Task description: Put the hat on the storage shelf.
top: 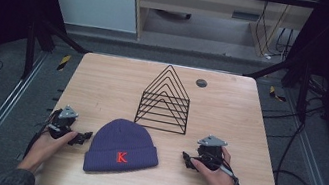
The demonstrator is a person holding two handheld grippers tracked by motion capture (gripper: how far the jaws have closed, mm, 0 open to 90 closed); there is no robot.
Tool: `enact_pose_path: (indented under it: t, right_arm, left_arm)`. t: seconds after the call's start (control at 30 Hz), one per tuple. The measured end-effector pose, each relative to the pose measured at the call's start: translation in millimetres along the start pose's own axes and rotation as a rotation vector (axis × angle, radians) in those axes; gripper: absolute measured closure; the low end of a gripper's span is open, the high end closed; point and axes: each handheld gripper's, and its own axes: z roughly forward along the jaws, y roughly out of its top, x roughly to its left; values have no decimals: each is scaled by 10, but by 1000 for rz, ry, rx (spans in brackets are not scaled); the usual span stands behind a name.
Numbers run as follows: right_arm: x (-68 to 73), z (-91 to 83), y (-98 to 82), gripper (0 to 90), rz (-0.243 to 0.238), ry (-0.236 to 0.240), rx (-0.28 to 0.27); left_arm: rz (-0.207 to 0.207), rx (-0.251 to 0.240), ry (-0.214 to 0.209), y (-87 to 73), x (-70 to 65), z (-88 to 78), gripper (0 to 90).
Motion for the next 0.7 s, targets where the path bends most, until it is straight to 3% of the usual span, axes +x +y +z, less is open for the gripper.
enact_pose_path:
  t: [0.1,0.2,0.4,0.47,0.57,0.7]
  right_arm:
    - [1,1,2,109,-2,-4,2]
    - [7,1,2,107,1,-5,3]
    - [32,0,12,106,3,-9,12]
    - [50,-8,49,111,-21,-4,37]
    - [99,-24,78,114,-67,-27,30]
    - [199,-48,120,121,-109,-18,13]
  left_arm:
    - [4,9,-1,14,-3,-2,0]
    - [-1,-1,-45,32,-29,-16,33]
    - [23,18,-29,87,-66,-60,60]
    - [36,-13,-20,138,-102,-123,66]
    - [49,-71,-12,211,-174,-229,76]
    - [27,-94,-19,248,-226,-291,87]
